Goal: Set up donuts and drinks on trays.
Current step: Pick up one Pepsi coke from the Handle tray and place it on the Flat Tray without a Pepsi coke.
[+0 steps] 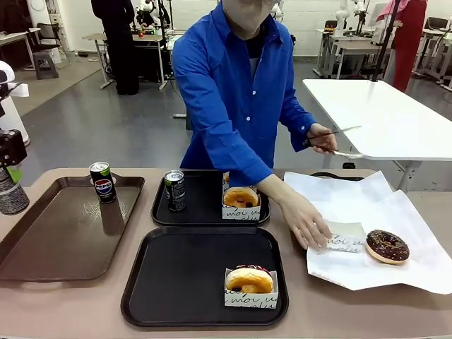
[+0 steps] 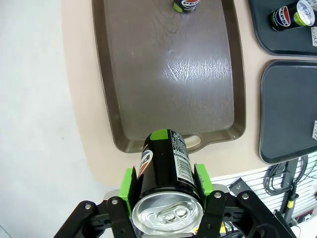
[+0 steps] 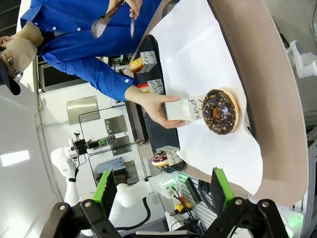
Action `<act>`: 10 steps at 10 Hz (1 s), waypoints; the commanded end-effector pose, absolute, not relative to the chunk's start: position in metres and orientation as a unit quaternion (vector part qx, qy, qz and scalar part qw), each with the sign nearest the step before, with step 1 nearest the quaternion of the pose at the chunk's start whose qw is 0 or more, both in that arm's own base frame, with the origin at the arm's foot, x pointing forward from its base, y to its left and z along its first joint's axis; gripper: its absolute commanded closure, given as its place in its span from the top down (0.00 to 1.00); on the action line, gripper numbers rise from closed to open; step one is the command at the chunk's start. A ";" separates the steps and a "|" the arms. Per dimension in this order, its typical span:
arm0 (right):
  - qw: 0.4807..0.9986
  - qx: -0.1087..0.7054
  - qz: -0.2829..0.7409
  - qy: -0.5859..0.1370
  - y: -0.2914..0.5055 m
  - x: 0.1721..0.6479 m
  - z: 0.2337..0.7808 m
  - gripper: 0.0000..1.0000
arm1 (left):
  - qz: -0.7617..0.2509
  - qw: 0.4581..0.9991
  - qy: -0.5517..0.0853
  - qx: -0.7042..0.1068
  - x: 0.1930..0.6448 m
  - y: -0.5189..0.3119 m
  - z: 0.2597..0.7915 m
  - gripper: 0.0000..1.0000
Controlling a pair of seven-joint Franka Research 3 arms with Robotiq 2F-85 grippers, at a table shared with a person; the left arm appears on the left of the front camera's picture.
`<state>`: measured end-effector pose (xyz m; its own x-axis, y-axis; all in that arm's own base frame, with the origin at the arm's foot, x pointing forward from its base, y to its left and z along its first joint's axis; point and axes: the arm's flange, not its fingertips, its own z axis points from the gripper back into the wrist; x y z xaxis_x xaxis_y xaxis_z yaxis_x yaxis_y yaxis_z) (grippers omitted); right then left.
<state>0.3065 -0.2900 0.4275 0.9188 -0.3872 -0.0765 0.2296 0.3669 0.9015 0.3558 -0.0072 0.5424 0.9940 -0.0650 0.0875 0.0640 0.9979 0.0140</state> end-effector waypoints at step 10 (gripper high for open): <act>0.820 0.536 -0.183 -0.079 -0.290 0.305 0.427 1.00 | -0.345 0.935 -0.060 0.053 0.342 -0.259 0.497 0.58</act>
<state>0.3066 -0.2899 0.4277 0.9189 -0.3871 -0.0762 0.2294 0.3672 0.9014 0.3282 -0.2506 0.4962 0.7902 -0.6061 0.0903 0.5930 0.7935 0.1369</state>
